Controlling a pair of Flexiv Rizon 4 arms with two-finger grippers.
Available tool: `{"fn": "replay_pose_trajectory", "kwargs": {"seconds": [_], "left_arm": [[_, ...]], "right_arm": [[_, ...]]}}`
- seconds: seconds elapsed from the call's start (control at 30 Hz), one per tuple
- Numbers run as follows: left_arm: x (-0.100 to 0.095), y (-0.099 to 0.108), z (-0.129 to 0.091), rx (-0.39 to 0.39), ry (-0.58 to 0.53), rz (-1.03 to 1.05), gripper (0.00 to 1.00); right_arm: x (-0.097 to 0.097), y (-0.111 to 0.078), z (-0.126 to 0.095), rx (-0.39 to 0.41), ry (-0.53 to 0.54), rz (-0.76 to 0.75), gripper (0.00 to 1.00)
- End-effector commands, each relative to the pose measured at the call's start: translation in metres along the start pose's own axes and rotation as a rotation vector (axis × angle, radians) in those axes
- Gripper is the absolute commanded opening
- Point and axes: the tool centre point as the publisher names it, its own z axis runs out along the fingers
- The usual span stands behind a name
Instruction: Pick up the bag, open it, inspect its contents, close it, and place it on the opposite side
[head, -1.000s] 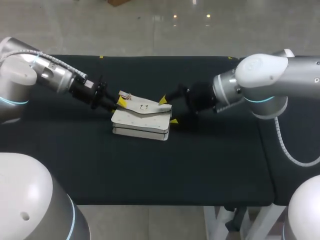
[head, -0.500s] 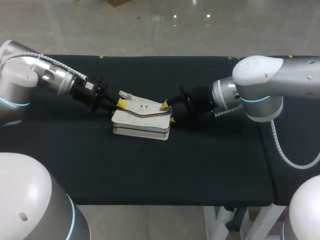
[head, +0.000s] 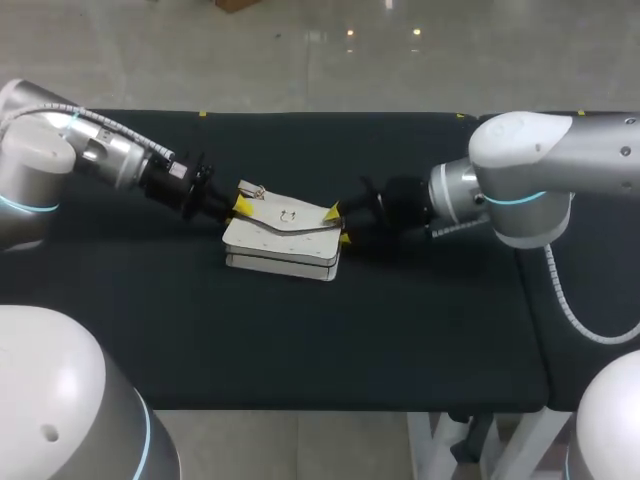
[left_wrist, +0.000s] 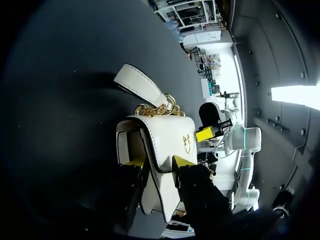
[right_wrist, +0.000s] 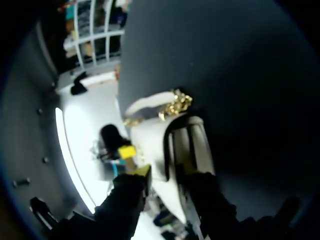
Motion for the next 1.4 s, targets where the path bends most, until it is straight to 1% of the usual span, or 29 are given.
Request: {"fn": "replay_pose_trajectory", "kwargs": {"seconds": [0.03,0.1,0.13,0.17,0.2,0.23,0.27,0.3,0.53,0.7,0.73,0.77,0.83,0.87,0.9,0.93,1.03,1.17,1.2,1.23,1.27,1.3,1.4], "left_arm": [[0.006,0.006,0.001,0.014,-0.008,0.010,0.47],[0.007,0.006,0.001,0.013,-0.009,0.014,0.40],[0.006,0.005,0.002,0.011,-0.009,0.015,0.37],[0.004,0.004,0.003,0.007,-0.008,0.014,0.33],[0.002,0.003,0.003,0.007,-0.006,0.006,0.25],[0.000,0.002,0.004,0.005,0.001,-0.003,0.14],[-0.003,0.001,0.005,0.002,0.003,-0.010,0.00],[-0.005,0.000,0.006,0.002,0.003,-0.015,0.00],[-0.013,-0.001,0.008,-0.004,0.014,-0.034,0.00],[-0.009,0.001,0.005,-0.001,0.008,-0.025,0.00],[-0.007,0.002,0.004,0.000,0.007,-0.022,0.16],[-0.006,0.003,0.003,0.002,0.005,-0.017,0.41],[-0.003,0.004,0.001,0.005,0.000,-0.009,0.84],[-0.001,0.005,0.000,0.006,-0.001,-0.003,0.89],[0.002,0.006,-0.001,0.011,-0.007,0.005,0.94],[0.004,0.008,-0.003,0.014,-0.010,0.009,0.94],[0.011,0.014,-0.007,0.021,-0.019,0.021,0.96],[0.017,0.024,-0.012,0.028,-0.025,0.024,0.91],[0.018,0.026,-0.013,0.027,-0.021,0.025,0.84],[0.019,0.029,-0.013,0.028,-0.022,0.021,0.70],[0.019,0.031,-0.013,0.028,-0.023,0.019,0.63],[0.018,0.032,-0.013,0.023,-0.021,0.013,0.50],[0.016,0.035,-0.011,0.016,-0.021,-0.007,0.44]], "right_arm": [[0.002,-0.005,-0.003,-0.014,0.009,-0.006,1.00],[0.003,-0.006,-0.003,-0.020,0.010,-0.007,0.99],[0.004,-0.006,-0.003,-0.021,0.011,-0.008,0.93],[0.004,-0.005,-0.002,-0.023,0.011,-0.008,0.83],[0.003,-0.005,-0.001,-0.024,0.013,-0.007,0.49],[0.003,-0.004,0.000,-0.024,0.014,-0.005,0.37],[0.002,-0.004,0.001,-0.023,0.015,-0.003,0.11],[0.001,-0.003,0.002,-0.022,0.015,-0.002,0.00],[-0.004,-0.001,0.006,-0.015,0.007,0.009,0.00],[-0.007,0.001,0.006,-0.012,0.000,0.014,0.00],[-0.007,0.001,0.006,-0.011,-0.001,0.015,0.00],[-0.007,0.001,0.005,-0.009,-0.001,0.016,0.00],[-0.005,0.001,0.003,-0.011,-0.007,0.017,0.00],[-0.004,0.000,0.001,-0.014,-0.007,0.015,0.20],[-0.003,-0.001,0.000,-0.014,-0.011,0.007,0.51],[-0.002,-0.001,-0.001,-0.015,-0.014,0.003,1.00],[0.001,-0.002,-0.007,-0.028,-0.025,-0.012,1.00],[0.003,-0.001,-0.019,-0.055,-0.050,-0.024,1.00],[0.003,-0.001,-0.020,-0.058,-0.057,-0.026,1.00],[0.004,0.000,-0.024,-0.065,-0.066,-0.029,1.00],[0.004,0.001,-0.027,-0.075,-0.071,-0.031,1.00],[0.005,0.001,-0.031,-0.079,-0.080,-0.037,1.00],[0.007,0.003,-0.039,-0.077,-0.113,-0.058,1.00]]}}
